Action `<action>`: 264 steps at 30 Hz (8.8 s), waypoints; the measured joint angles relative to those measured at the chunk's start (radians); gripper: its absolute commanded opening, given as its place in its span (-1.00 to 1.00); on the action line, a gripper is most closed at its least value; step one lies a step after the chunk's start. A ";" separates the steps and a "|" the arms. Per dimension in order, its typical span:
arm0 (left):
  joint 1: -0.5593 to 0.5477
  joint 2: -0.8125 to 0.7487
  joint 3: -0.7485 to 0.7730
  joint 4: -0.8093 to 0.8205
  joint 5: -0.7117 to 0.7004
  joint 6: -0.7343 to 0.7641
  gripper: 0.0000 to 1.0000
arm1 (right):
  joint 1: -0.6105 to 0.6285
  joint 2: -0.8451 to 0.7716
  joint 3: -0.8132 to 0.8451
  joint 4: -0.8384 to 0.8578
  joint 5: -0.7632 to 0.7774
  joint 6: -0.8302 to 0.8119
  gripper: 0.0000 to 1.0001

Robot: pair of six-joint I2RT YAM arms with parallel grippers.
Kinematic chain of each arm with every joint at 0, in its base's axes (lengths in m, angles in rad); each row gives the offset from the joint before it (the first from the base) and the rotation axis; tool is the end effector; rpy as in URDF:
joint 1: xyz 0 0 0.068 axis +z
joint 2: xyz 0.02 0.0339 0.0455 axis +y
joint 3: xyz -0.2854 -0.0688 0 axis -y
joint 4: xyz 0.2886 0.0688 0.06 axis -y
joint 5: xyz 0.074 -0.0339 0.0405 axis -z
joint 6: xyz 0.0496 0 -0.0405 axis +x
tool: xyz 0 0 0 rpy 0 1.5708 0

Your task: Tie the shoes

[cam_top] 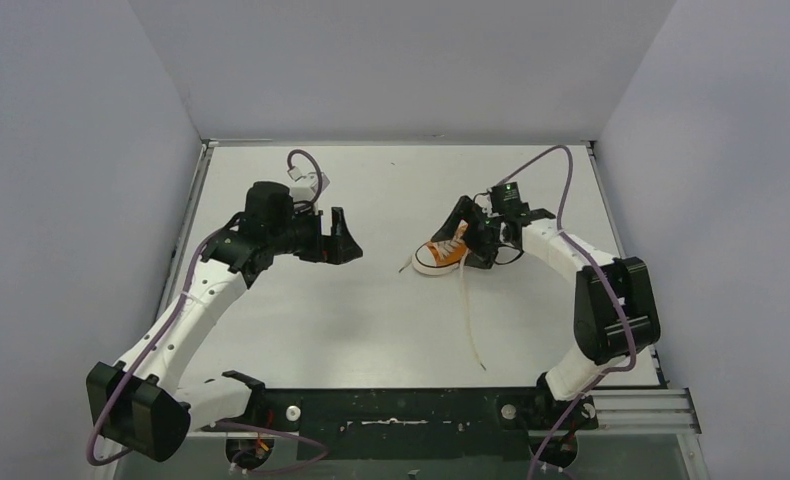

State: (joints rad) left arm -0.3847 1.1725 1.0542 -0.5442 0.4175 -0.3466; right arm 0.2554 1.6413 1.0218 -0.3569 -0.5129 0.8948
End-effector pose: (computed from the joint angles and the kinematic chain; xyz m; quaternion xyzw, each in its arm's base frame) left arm 0.2678 -0.1301 0.3287 0.1076 0.8772 -0.3274 0.3342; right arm 0.3572 0.1184 0.1824 0.2202 0.9014 0.3576 0.1058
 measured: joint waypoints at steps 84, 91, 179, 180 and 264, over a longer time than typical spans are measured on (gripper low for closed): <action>-0.150 0.984 0.293 0.552 0.484 -0.297 -0.31 | -0.277 0.255 -0.021 0.256 -0.245 0.058 0.11; -0.177 0.988 0.284 0.576 0.499 -0.321 -0.92 | -0.283 0.221 -0.022 0.222 -0.227 0.022 -0.15; -0.228 0.780 0.179 0.262 0.526 -0.110 -0.53 | 0.093 -0.026 0.020 -0.457 0.465 -0.475 -0.94; -0.228 0.790 0.178 0.261 0.526 -0.108 -0.50 | 0.093 -0.047 0.031 -0.467 0.464 -0.473 -0.95; -0.251 0.814 0.153 0.834 0.551 -0.243 -0.29 | -0.018 -0.196 0.387 -0.460 -0.024 -0.116 -1.00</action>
State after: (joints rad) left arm -0.6361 1.9865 1.2072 0.2897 0.9684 -0.5892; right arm 0.2379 1.4448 1.4090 -0.8173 -0.5365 0.7788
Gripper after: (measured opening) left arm 0.307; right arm 0.034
